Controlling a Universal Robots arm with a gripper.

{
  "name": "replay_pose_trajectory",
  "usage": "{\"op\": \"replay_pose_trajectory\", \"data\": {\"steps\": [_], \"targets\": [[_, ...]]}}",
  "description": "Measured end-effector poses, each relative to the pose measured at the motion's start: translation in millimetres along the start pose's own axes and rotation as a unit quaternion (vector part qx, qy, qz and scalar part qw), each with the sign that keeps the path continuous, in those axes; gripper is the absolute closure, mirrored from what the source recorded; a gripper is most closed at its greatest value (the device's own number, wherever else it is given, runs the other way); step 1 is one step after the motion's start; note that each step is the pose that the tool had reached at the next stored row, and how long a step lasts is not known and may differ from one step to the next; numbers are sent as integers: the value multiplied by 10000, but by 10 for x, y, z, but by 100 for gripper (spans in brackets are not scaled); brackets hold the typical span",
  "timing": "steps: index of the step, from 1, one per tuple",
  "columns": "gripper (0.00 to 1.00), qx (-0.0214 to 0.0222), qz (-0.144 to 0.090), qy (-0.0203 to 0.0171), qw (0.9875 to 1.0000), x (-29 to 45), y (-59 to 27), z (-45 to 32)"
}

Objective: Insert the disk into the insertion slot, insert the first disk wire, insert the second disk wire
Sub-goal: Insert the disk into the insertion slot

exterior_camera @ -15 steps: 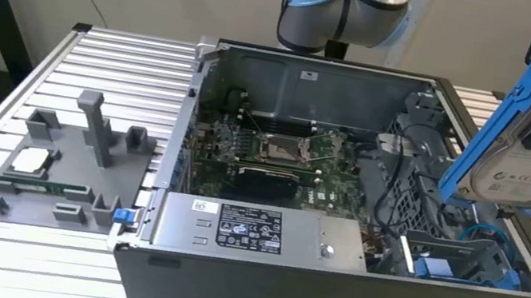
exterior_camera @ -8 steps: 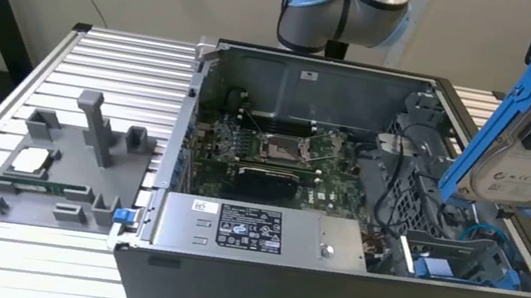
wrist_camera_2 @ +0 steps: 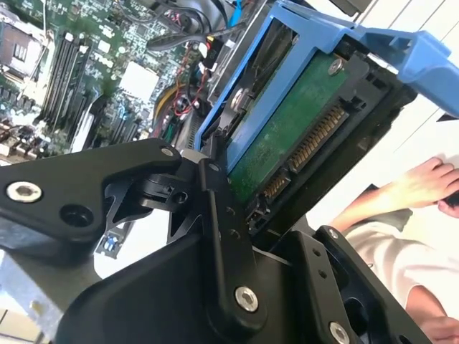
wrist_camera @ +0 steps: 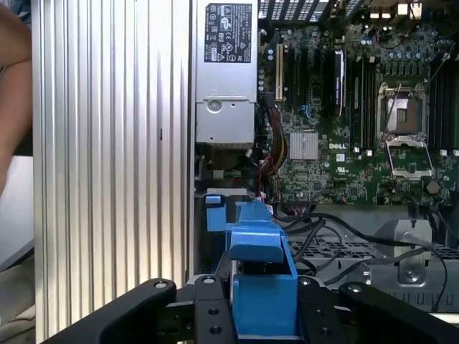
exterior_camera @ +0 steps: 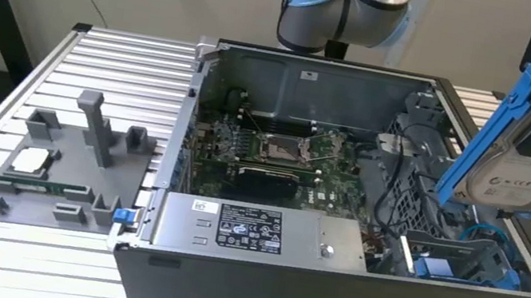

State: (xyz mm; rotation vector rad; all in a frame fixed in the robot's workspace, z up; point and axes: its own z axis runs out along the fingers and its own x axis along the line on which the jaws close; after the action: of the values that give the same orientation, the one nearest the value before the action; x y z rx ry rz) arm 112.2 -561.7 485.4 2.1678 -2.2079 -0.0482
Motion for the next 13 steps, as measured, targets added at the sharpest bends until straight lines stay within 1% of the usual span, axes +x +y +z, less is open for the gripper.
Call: {"op": "replay_pose_trajectory", "data": {"steps": [2, 3, 5, 6, 13], "targets": [[100, -20, 1, 0, 10000, 0, -5, 24], [100, -38, 1, -1, 10000, 0, -9, 34], [100, -94, 0, 0, 10000, 0, -24, 48], [100, -108, 0, 2, 9999, -1, -30, 57], [100, -109, -1, -3, 9999, 2, -51, 130]]}}
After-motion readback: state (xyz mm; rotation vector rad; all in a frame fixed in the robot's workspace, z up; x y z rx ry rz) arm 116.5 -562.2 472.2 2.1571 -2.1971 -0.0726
